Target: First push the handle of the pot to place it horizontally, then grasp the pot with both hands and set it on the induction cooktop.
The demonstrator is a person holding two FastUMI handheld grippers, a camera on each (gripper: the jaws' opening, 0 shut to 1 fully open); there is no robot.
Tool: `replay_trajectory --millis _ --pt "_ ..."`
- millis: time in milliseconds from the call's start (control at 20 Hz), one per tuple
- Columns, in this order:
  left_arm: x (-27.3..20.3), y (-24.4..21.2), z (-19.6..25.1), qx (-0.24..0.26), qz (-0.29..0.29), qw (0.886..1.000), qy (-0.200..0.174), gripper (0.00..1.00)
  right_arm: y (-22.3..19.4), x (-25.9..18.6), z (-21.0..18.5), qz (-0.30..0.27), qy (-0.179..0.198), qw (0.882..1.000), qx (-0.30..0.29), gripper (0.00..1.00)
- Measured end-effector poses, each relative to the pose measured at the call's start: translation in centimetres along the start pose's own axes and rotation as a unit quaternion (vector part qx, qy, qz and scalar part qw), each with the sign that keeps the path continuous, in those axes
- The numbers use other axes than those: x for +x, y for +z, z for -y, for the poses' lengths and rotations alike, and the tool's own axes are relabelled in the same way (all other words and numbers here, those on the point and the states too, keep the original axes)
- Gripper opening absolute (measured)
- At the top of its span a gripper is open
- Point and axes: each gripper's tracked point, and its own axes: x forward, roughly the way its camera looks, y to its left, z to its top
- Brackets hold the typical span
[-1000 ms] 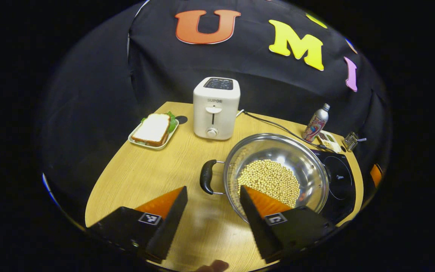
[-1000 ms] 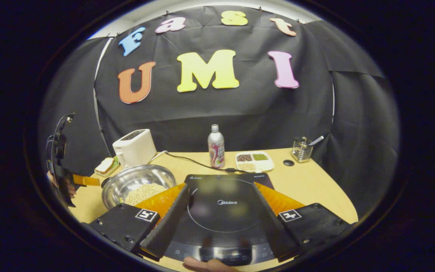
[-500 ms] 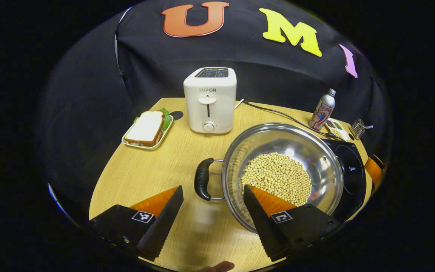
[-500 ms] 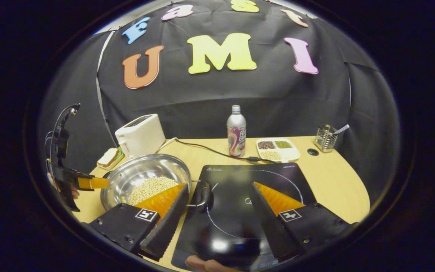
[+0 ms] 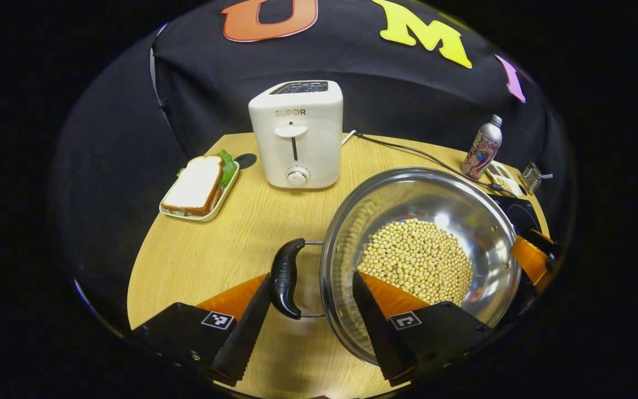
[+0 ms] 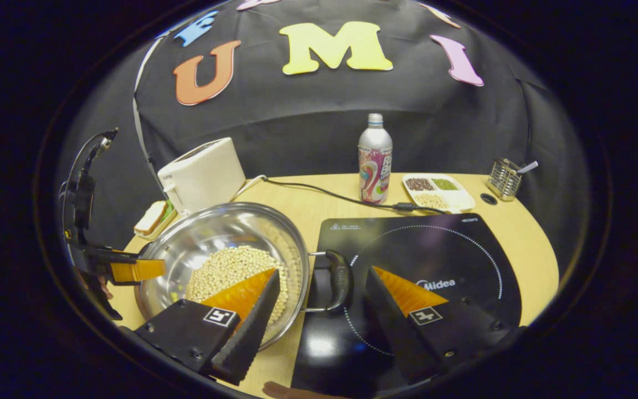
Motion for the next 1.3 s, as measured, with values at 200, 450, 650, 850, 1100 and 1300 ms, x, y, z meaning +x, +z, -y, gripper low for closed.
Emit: replay_trajectory --millis 200,450,650,850,1100,1300 --pt "1.0 -0.8 -0.3 -0.009 -0.019 1.000 -0.004 0.72 -0.7 1.4 -0.1 -0.021 -0.016 0.999 -0.021 0.87" --pt "1.5 -0.7 -0.1 -0.010 -0.020 0.999 -0.034 0.59 -0.5 2.0 0.4 -0.016 -0.039 0.998 -0.046 0.70" --pt "1.5 -0.6 0.0 0.001 -0.013 0.999 -0.035 0.65 -0.5 1.9 0.6 -0.007 -0.031 0.998 -0.050 0.67" --pt "1.5 -0.5 0.2 -0.010 -0.011 0.999 -0.033 0.61 -0.3 1.7 0.5 -0.004 -0.011 0.999 -0.030 0.55" --pt "-0.3 -0.1 0.1 -0.014 0.001 1.000 -0.025 0.60 -0.4 0.7 0.5 -0.026 0.025 0.999 -0.008 0.52" --pt "-3.6 0.5 0.5 -0.011 0.010 1.000 -0.020 0.60 1.1 -2.3 0.8 -0.017 0.043 0.999 0.009 0.51"
